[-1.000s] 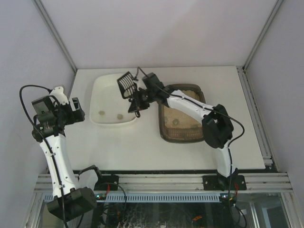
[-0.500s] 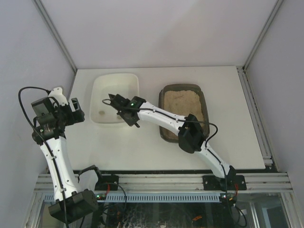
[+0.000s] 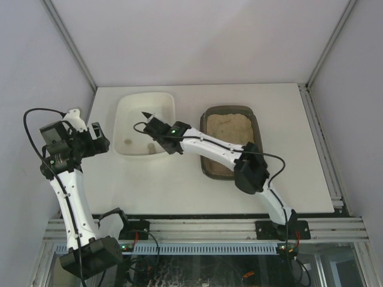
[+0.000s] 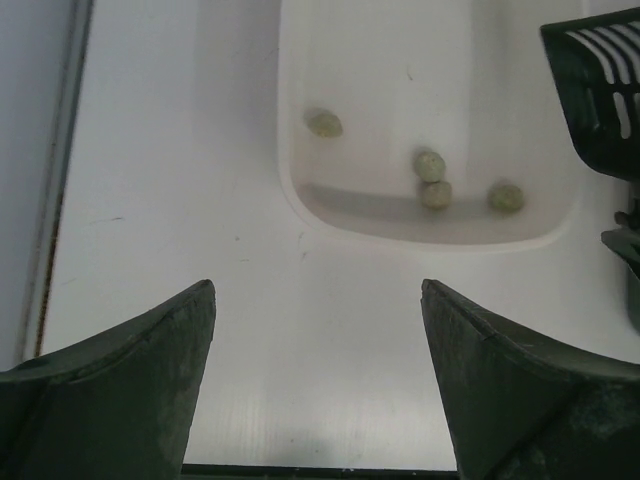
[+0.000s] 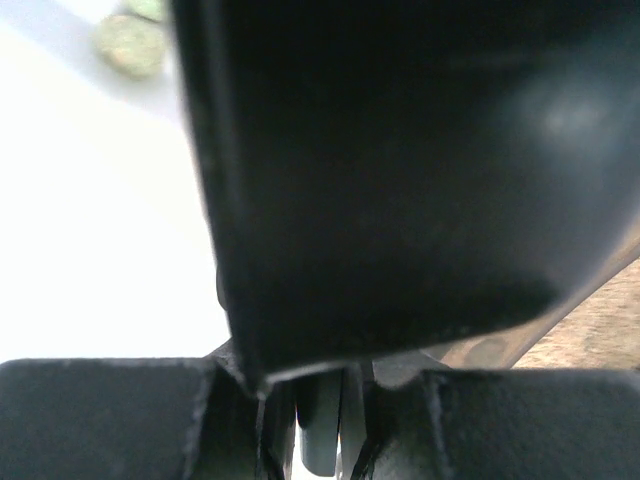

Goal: Clean the litter box

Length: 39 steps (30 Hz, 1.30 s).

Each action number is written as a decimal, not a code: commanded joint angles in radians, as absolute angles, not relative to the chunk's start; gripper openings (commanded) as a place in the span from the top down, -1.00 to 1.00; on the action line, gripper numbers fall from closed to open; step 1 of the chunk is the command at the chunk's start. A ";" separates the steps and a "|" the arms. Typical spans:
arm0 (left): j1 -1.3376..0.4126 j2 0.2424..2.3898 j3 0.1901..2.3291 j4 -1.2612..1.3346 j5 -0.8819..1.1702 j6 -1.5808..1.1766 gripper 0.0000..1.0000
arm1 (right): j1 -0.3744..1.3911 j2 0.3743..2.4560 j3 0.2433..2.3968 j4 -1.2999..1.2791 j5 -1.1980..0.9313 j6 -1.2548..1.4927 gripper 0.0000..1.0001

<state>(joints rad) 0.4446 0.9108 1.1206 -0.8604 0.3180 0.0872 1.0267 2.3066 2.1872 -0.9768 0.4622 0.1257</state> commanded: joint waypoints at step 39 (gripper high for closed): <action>-0.811 1.858 1.601 -0.360 -0.580 -0.543 -0.87 | 0.195 0.666 0.988 -0.678 -0.256 0.573 1.00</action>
<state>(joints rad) -0.8074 1.8412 1.5517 -0.3855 -0.5472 -0.5629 0.2039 0.6762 0.9947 -0.6727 -0.2592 0.5777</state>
